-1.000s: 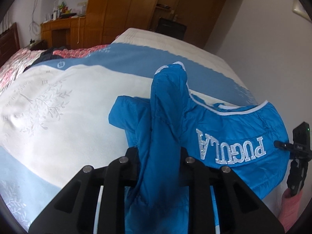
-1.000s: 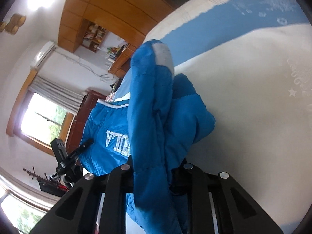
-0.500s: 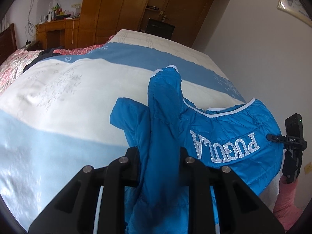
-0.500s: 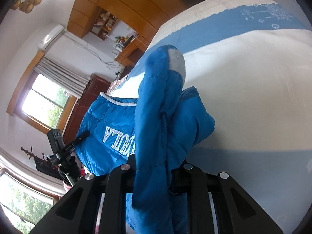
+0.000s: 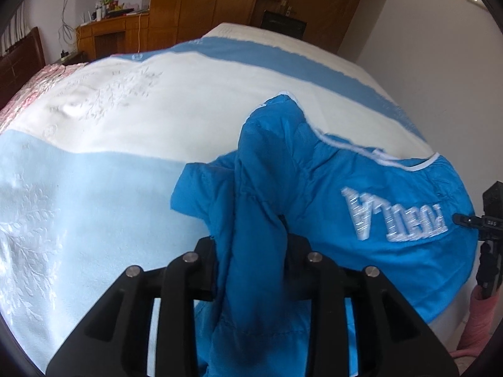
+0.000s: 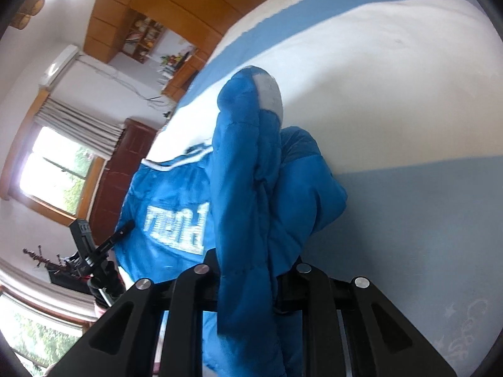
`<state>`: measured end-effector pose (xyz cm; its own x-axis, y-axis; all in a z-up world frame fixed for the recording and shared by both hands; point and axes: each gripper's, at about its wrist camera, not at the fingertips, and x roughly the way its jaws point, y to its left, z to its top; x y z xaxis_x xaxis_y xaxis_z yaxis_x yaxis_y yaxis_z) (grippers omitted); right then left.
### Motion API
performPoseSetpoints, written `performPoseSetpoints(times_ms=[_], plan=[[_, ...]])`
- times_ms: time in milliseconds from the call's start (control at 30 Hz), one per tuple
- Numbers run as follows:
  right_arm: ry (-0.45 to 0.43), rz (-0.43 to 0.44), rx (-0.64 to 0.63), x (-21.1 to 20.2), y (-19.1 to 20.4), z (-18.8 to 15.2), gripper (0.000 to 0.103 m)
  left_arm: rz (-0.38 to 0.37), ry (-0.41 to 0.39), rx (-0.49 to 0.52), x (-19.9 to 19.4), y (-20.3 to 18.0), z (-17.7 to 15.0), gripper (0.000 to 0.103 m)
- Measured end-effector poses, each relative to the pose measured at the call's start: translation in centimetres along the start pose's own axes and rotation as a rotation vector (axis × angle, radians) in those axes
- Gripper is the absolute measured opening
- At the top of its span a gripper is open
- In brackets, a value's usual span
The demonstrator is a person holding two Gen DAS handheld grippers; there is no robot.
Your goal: Fold large clothes
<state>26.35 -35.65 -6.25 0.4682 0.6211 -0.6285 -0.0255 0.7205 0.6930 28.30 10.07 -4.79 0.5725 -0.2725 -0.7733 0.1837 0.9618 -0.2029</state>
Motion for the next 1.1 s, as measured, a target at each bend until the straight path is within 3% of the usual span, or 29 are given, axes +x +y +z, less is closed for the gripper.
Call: performPoseSetpoints(times_ms=[67, 300, 367, 433, 533, 600, 800, 933, 1100], plan=[[-0.009, 0.008, 0.015, 1.0, -1.2, -0.6, 0.024, 0.019, -0.001, 0.007, 1.0, 0.1, -0.8, 0.038], [-0.044, 0.006, -0.008, 2.3, -1.8, -1.8, 0.03, 0.073, -0.055, 0.006, 1.8, -0.1, -2.1, 0.042], [-0.056, -0.022, -0.025, 2.1, -1.5, -2.0, 0.036, 0.09, -0.057, 0.003, 1.4, -0.3, -2.3, 0.043], [-0.078, -0.062, -0.04, 1.5, -1.0, -2.2, 0.05, 0.107, -0.05, -0.012, 0.7, -0.4, -2.1, 0.045], [-0.154, -0.169, -0.091, -0.8, -0.1, -3.3, 0.069, 0.121, -0.052, -0.04, -1.2, -0.5, -2.2, 0.062], [-0.213, -0.228, -0.114, -2.7, 0.7, -4.3, 0.071, 0.12, -0.074, -0.058, -2.9, -0.6, -2.7, 0.064], [-0.38, -0.35, -0.27, -6.4, 5.9, -8.6, 0.069, 0.191, -0.173, -0.026, -7.7, -4.0, -4.8, 0.064], [-0.381, -0.358, -0.349, -4.3, 9.0, -11.0, 0.049, 0.183, -0.197, 0.033, -8.3, -7.7, -6.0, 0.066], [-0.358, -0.334, -0.341, -1.0, 9.7, -12.6, 0.025, 0.173, -0.201, 0.121, -6.8, -11.7, -7.8, 0.07]])
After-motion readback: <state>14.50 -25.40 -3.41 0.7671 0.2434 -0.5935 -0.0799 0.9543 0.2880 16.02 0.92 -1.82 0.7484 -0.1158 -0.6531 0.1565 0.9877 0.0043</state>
